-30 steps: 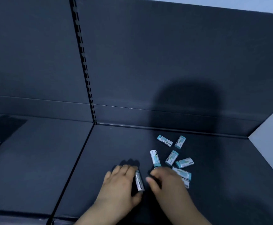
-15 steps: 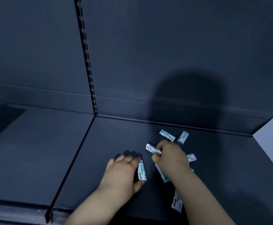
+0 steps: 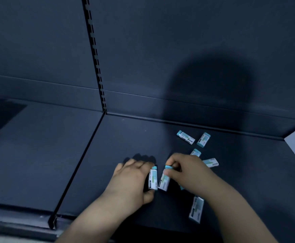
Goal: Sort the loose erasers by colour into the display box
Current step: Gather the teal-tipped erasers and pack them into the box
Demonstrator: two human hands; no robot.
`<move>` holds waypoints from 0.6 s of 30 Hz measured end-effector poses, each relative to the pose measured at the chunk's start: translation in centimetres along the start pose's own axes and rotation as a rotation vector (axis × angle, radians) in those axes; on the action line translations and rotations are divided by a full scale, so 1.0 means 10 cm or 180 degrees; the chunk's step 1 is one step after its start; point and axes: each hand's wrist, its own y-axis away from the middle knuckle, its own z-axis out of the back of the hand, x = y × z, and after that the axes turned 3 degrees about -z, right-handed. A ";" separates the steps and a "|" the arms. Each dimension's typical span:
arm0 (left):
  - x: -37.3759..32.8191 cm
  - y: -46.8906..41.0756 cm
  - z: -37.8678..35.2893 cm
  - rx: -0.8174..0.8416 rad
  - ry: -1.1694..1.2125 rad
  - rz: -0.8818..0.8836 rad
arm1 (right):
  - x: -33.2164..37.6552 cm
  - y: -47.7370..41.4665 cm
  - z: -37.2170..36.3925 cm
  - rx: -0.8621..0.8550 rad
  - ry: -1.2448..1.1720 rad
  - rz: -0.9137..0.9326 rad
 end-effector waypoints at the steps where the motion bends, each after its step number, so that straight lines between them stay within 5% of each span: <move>1: 0.00 0.00 0.00 -0.0009 0.0033 -0.0004 | 0.00 -0.01 -0.03 -0.0099 0.0023 0.0038; 12: 0.04 0.01 0.00 0.0068 0.0044 -0.0124 | 0.02 0.13 -0.06 0.0144 0.1081 0.0426; 18: 0.11 -0.06 0.02 0.0152 0.0141 -0.0219 | 0.04 0.15 -0.10 0.0046 0.0712 0.0345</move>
